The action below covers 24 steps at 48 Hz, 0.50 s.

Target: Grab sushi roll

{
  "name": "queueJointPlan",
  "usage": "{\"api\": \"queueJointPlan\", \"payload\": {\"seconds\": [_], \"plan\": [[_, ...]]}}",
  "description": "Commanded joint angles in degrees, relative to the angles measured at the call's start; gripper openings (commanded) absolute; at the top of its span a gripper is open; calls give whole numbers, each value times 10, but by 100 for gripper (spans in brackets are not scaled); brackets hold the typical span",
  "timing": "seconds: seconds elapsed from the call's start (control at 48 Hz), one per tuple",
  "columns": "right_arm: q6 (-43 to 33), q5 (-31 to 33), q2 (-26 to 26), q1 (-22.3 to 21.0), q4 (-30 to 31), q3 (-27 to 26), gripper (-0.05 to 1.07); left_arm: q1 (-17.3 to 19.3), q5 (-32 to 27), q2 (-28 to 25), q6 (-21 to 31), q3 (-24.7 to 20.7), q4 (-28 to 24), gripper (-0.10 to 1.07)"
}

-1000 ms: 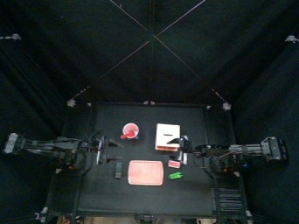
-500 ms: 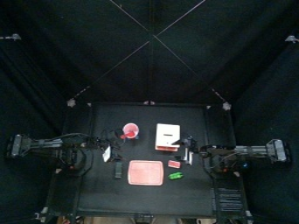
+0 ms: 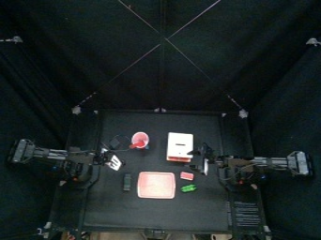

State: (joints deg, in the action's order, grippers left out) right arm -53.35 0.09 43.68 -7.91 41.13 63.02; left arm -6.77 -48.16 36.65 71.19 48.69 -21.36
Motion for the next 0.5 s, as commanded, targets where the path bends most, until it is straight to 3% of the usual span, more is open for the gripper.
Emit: {"api": "queueJointPlan", "payload": {"seconds": [0.0, 0.104, 0.208, 0.375, 0.479], "plan": [[2, -4, 0, -3, -11, -3, 102, -56, 1, -15, 112, 0, -75, 98], [2, -4, 2, -3, -11, -2, 102, -97, -4, -47, 207, 6, -134, 98], [2, -4, 3, -4, -11, -2, 102, -114, -14, -82, 250, -2, -160, 98], [5, -4, 2, -4, -11, -1, 102, -114, -51, -127, 266, -30, -142, 98], [4, -6, 3, -4, -11, 1, 102, -116, -77, -184, 301, -49, -113, 98]]}}
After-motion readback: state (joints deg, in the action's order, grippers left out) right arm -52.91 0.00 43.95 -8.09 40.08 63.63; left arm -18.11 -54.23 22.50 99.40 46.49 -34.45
